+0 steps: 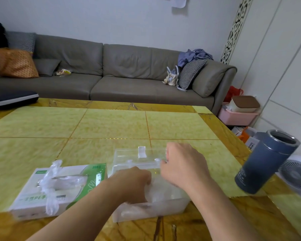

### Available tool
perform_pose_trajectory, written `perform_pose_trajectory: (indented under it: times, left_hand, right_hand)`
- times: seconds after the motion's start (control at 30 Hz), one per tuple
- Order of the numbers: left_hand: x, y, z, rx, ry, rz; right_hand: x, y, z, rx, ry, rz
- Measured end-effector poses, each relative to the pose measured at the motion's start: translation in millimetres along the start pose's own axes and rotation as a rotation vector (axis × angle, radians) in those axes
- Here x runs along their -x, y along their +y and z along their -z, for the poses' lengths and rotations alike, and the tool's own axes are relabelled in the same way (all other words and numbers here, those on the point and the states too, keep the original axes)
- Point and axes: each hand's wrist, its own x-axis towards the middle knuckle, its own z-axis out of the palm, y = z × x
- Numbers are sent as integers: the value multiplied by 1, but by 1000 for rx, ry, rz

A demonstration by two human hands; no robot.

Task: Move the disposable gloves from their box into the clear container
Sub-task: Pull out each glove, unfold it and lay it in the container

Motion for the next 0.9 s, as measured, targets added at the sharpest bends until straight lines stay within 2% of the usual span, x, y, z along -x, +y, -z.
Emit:
perform_pose_trajectory:
  times: [0.07, 0.13, 0.27, 0.4, 0.6, 0.9]
  left_hand:
    - [1, 3, -1, -31, 11, 0]
    - [3, 6, -1, -59, 19, -15]
    - [9, 7, 3, -55, 52, -49]
    - [10, 7, 1, -53, 76, -75]
    - [10, 3, 5, -48, 9, -78]
    - [10, 20, 13, -84, -112, 124]
  right_hand:
    - [5, -13, 2, -264, -24, 43]
    - [9, -25, -2, -376, -170, 52]
    - [10, -31, -10, -172, -436, 11]
    - [1, -19, -27, -58, -598, -15]
    - [-9, -5, -45, 24, -642, -50]
    - [-20, -9, -54, 163, -738, -121]
